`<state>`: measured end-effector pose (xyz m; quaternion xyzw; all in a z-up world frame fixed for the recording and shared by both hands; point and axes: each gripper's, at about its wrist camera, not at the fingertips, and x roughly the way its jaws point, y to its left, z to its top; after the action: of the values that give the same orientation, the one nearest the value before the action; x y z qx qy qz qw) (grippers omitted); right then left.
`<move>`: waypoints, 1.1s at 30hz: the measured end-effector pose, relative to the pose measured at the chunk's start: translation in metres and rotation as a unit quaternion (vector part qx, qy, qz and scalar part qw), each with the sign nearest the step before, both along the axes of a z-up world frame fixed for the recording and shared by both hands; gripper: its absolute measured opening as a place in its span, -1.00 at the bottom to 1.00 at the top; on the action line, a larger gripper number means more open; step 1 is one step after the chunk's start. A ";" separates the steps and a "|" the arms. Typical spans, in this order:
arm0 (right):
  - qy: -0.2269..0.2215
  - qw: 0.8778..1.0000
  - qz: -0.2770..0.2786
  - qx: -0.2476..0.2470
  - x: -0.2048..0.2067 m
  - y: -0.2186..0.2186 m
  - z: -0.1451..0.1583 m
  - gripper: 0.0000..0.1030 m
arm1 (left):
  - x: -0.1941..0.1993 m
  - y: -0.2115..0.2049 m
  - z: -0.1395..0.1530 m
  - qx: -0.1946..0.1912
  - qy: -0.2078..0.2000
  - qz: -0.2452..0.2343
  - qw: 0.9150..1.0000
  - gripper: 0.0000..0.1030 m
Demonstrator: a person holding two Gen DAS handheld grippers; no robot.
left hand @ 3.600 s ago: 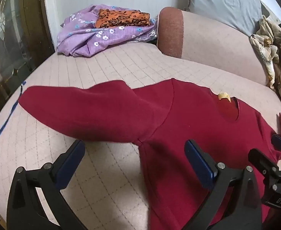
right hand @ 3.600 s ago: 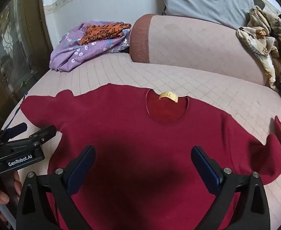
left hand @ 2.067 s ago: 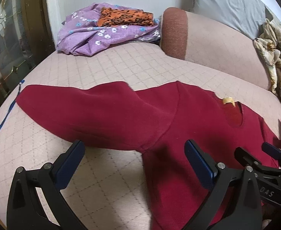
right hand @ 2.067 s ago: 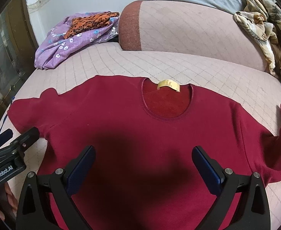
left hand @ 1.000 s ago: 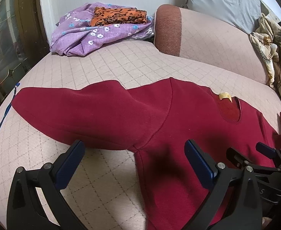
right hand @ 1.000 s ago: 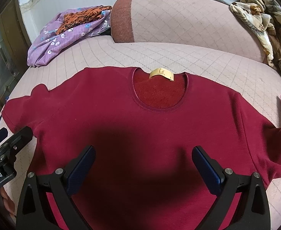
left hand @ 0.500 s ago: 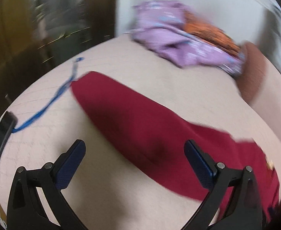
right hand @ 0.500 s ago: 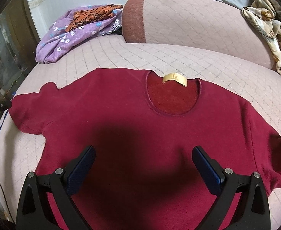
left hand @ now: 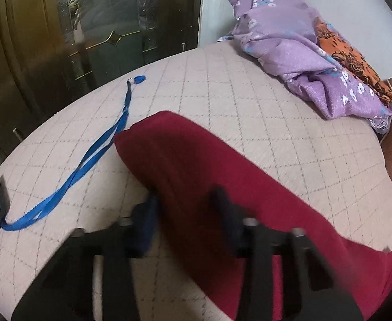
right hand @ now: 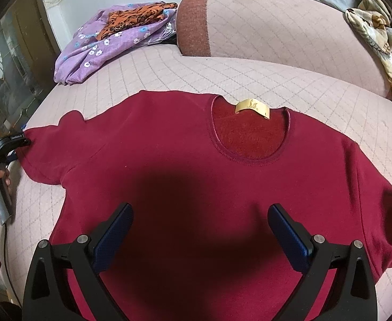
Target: Fold small clothes
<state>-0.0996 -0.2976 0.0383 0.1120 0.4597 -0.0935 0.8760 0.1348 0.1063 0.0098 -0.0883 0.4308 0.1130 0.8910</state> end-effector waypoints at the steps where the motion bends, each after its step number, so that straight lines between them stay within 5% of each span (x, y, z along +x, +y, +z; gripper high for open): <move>1: 0.000 1.000 0.000 0.002 0.000 0.000 0.000 0.97 | -0.001 0.001 0.002 -0.008 -0.002 -0.001 1.000 -0.90; 4: -0.002 1.000 -0.001 0.004 -0.002 -0.001 0.001 0.97 | -0.009 0.003 0.024 -0.078 -0.022 -0.016 0.997 -0.91; 7: -0.009 1.000 -0.011 0.004 -0.004 -0.006 0.005 0.97 | -0.029 -0.022 0.062 -0.100 -0.064 -0.070 0.991 -0.91; 13: -0.024 0.999 -0.040 0.016 -0.015 -0.029 0.018 0.97 | -0.101 -0.127 0.129 -0.114 -0.126 -0.243 0.955 -0.91; 18: -0.038 0.997 -0.063 0.009 -0.034 -0.051 0.031 0.97 | -0.149 -0.233 0.110 -0.134 -0.070 -0.373 0.916 -0.91; 24: -0.033 0.994 -0.107 0.013 -0.059 -0.092 0.030 0.97 | -0.189 -0.321 0.048 -0.101 0.021 -0.454 0.885 -0.87; 27: -0.025 0.993 -0.116 0.020 -0.067 -0.104 0.025 0.97 | -0.210 -0.321 0.057 -0.087 0.047 -0.466 0.879 -0.75; 29: -0.028 0.993 -0.111 0.032 -0.071 -0.110 0.025 0.97 | -0.218 -0.303 0.083 -0.093 0.025 -0.467 0.879 -0.40; 31: -0.036 0.993 -0.100 0.049 -0.072 -0.112 0.026 0.97 | -0.226 -0.277 0.110 -0.077 -0.023 -0.446 0.892 0.53; 33: -0.044 0.993 -0.087 0.068 -0.071 -0.111 0.024 0.97 | -0.229 -0.249 0.129 -0.044 -0.089 -0.401 0.911 0.58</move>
<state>-0.1708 -0.4090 0.0625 0.2146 0.4149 -0.1326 0.8742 -0.0945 -0.1423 0.1391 0.0434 0.3531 -0.2814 0.8912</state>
